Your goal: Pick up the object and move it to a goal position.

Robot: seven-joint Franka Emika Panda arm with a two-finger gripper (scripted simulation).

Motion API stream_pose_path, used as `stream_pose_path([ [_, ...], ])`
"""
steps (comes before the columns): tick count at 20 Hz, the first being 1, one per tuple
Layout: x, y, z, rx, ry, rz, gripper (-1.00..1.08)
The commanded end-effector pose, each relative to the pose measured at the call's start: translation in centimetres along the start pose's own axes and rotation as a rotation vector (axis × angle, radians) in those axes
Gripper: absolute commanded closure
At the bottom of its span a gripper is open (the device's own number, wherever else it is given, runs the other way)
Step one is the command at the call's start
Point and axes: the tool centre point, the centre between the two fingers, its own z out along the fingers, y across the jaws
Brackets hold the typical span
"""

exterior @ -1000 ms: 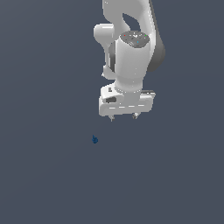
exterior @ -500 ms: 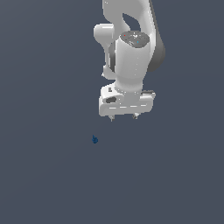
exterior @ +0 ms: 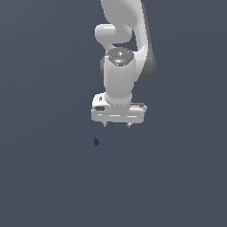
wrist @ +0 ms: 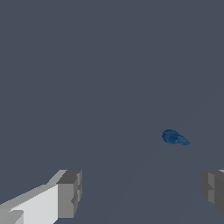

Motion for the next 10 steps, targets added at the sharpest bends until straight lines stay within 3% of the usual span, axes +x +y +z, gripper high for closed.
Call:
stream_pose_path([
  [1,0.1,1.5,1.4,0.002,-0.01,0.082,-0.92],
  [10,0.1,7.7,7.0,-0.005,-0.046,0.412,-0.92],
])
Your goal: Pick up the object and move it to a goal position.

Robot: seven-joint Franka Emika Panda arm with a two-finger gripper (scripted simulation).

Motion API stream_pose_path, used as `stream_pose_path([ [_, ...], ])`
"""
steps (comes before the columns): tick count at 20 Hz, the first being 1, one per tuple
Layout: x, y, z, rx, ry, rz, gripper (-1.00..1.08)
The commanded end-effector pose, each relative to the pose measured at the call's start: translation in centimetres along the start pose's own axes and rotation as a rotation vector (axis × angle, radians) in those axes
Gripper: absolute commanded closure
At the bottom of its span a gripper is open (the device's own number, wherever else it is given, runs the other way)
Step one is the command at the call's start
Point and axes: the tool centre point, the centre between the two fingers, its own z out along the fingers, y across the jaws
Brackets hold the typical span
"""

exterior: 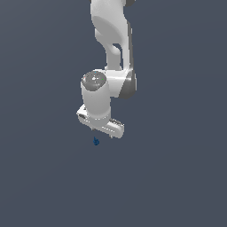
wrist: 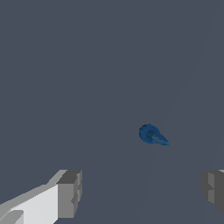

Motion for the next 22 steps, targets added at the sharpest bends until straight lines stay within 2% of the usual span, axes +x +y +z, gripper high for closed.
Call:
stream_pose_path([
  [1,0.5,1.3,1.2,-0.003,-0.006,0.076,-0.92],
  [9,1.2,3.8,3.4,-0.012,-0.016,0.207,-0.92],
  [16,1.2,4.0,3.9,-0.012,-0.017,0.212,-0.92],
  [22,1.0,4.1,6.7,-0.012,-0.016,0.215,-0.92],
])
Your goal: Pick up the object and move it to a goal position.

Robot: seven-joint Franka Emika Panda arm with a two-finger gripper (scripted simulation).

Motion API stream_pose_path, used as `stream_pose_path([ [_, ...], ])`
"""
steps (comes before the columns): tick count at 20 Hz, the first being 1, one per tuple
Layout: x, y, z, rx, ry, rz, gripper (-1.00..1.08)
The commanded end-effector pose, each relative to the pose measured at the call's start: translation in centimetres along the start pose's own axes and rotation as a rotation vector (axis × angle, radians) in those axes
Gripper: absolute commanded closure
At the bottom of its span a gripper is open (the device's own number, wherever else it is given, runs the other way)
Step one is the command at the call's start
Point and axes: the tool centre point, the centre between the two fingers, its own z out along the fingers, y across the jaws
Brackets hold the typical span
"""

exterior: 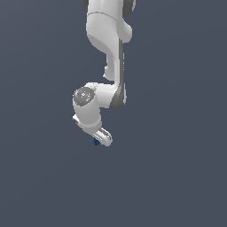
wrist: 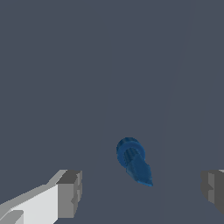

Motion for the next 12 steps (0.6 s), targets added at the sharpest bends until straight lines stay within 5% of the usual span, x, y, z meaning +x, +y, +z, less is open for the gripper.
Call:
stream_pose_path([
  [1,-0.1,0.1,1.4,-0.001,-0.001,0.002,-0.92],
  [8,0.0,0.0,2.8,-0.001,-0.001,0.003,-0.92],
  [9,0.0,0.0,2.8,-0.001,-0.001,0.003,1.08],
  [12,0.0,0.0,2.8,-0.001,-0.001,0.003,1.08],
])
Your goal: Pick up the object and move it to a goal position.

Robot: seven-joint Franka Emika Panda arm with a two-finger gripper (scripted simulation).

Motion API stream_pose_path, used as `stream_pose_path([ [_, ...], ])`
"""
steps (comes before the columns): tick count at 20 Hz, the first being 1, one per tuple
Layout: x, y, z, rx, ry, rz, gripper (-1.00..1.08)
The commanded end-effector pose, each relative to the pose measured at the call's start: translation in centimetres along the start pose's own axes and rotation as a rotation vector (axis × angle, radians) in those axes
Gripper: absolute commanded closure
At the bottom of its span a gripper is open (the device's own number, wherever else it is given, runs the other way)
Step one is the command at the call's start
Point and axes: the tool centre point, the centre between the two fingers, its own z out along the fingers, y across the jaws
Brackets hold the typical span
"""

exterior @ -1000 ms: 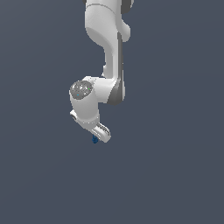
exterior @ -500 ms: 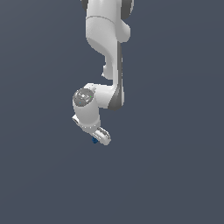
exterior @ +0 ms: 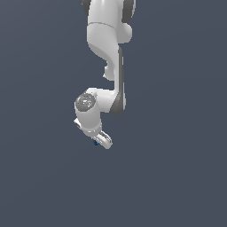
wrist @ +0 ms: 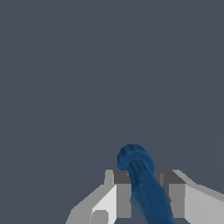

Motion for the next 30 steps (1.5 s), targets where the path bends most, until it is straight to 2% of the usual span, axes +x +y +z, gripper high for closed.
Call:
stream_pose_path([
  [1,0.0,0.0,0.0,0.0,0.0,0.0,1.08],
  [9,-0.1,-0.2,0.0,0.0,0.0,0.0,1.08],
  [14,-0.9,-1.8,-0.5,0.0,0.0,0.0,1.08],
  [19,-2.7,-5.4,-1.3,0.0,0.0,0.0,1.08],
  [30,-7.7,-16.0,-3.9,0.0,0.0,0.0,1.08],
])
